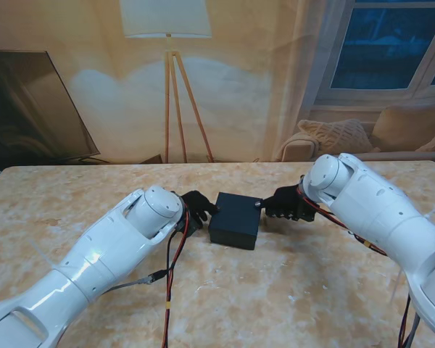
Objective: Pack mini donuts into a plastic bag, tie the opening and put the bag into the gift box
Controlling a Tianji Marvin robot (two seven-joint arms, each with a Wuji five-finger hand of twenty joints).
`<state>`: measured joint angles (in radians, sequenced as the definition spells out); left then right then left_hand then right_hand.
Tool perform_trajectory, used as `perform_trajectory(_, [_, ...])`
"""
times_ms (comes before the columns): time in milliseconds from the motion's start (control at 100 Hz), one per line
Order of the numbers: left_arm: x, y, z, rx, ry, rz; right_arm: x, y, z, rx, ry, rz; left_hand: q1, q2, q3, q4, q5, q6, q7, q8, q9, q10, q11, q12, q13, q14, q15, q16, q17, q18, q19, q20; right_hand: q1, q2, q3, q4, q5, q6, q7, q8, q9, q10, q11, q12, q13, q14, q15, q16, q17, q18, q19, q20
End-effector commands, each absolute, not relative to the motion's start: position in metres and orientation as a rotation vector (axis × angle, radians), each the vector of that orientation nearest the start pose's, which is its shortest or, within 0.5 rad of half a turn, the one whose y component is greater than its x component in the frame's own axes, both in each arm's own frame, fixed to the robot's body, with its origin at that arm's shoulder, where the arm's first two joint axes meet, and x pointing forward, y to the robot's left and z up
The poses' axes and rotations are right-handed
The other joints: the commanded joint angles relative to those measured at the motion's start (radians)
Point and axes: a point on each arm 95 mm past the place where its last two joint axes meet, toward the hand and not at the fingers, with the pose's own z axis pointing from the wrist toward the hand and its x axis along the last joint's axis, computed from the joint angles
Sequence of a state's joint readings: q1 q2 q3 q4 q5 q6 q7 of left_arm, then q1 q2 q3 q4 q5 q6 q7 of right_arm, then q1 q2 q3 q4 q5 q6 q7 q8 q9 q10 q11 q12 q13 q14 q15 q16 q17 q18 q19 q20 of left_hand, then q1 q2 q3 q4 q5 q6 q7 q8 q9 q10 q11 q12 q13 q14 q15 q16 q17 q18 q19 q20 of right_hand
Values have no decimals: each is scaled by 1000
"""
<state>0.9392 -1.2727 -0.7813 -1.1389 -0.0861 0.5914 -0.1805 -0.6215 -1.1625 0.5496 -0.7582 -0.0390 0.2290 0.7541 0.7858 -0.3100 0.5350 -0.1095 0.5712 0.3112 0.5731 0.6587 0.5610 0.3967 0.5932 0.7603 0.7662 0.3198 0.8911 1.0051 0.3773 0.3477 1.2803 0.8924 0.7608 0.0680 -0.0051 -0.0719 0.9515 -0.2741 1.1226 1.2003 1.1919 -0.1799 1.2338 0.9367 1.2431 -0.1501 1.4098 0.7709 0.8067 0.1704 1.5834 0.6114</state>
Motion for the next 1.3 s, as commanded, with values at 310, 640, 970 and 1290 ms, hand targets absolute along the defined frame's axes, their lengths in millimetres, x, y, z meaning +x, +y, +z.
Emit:
perform_trajectory(310, [515, -97, -309, -2447, 1185, -1358, 558, -13, -308, -2386, -1852, -982, -48, 18, -35, 16, 8, 11, -268, -172, -35, 2, -64, -30, -40, 34, -13, 12, -49, 16, -14, 21, -15, 38, -17, 25, 26, 0, 66, 29, 31, -20, 45, 9, 26, -87, 20, -10, 14, 9, 73, 12])
perform_trajectory(640, [510, -71, -293, -2331, 1122, -1497, 525, -23, -292, -2383, -1808, -1230, -6, 66, -96, 26, 29, 2, -430, -225, -114, 1, -176, -124, -135, 58, -75, 6, -141, 18, -82, 16, 82, -11, -12, 26, -98, 102, -208, -151, -107, 141, -208, -86, -145, 51, -199, -52, -149, 36, -89, -11])
perform_trajectory(970, [469, -30, -295, -2211, 1072, -1767, 459, -26, -292, -2204, -1718, -1788, 53, 103, -135, 35, 73, -30, -404, -186, -52, -38, -173, -146, -195, 68, -193, -47, -190, 39, -173, -10, 160, -80, -15, 9, -140, 178, -422, -582, -130, 222, -597, -350, -211, 179, -651, -197, -221, 77, -297, -120])
perform_trajectory(1290, [434, -14, -313, -2038, 1190, -1898, 428, -20, -311, -2087, -1637, -2032, 76, 96, -130, 34, 144, -33, -409, -226, 47, -53, -242, -265, -219, 65, -420, -227, -205, 45, -326, -110, 170, -98, -15, 5, -202, 169, -436, -684, -175, 233, -757, -462, -255, 191, -890, -309, -255, 72, -384, -189])
